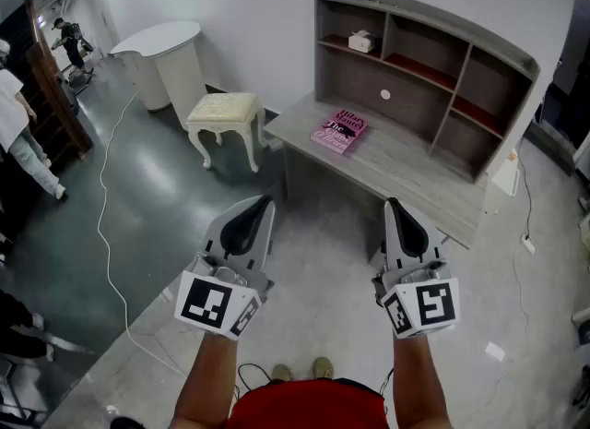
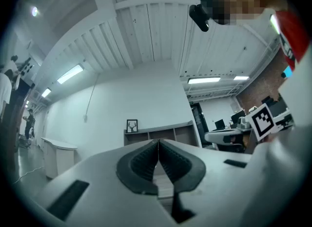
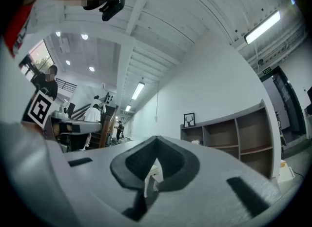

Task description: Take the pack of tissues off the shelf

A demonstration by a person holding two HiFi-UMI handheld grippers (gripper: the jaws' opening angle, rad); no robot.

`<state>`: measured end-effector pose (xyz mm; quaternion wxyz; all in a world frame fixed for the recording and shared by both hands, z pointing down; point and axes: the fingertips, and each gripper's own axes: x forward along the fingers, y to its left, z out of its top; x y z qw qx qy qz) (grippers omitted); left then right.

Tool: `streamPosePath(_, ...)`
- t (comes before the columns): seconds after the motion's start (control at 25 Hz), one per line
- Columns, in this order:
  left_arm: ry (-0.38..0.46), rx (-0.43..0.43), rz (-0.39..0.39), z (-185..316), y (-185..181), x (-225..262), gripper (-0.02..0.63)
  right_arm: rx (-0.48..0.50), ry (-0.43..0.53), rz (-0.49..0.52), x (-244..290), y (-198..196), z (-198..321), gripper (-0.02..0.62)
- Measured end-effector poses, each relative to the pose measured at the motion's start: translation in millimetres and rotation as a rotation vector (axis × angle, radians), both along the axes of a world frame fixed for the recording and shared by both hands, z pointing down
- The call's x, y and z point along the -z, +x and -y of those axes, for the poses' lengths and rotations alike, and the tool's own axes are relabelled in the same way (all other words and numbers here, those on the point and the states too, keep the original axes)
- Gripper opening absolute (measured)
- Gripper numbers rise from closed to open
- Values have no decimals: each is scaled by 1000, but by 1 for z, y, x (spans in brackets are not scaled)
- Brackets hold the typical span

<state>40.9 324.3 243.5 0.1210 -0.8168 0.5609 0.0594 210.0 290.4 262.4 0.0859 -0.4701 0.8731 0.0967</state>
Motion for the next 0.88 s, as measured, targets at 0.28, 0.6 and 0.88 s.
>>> streamPosePath(0.28, -2, 11, 0, 6, 5, -2, 9, 5, 0, 10, -1, 7, 7, 5)
streamPosePath(0.6, 8, 62, 7, 22, 19, -2, 9, 55, 20, 1, -4, 17, 23, 6)
streamPosePath(0.88, -8, 106, 6, 59, 6, -10, 9, 74, 7, -4, -9, 9, 71, 5)
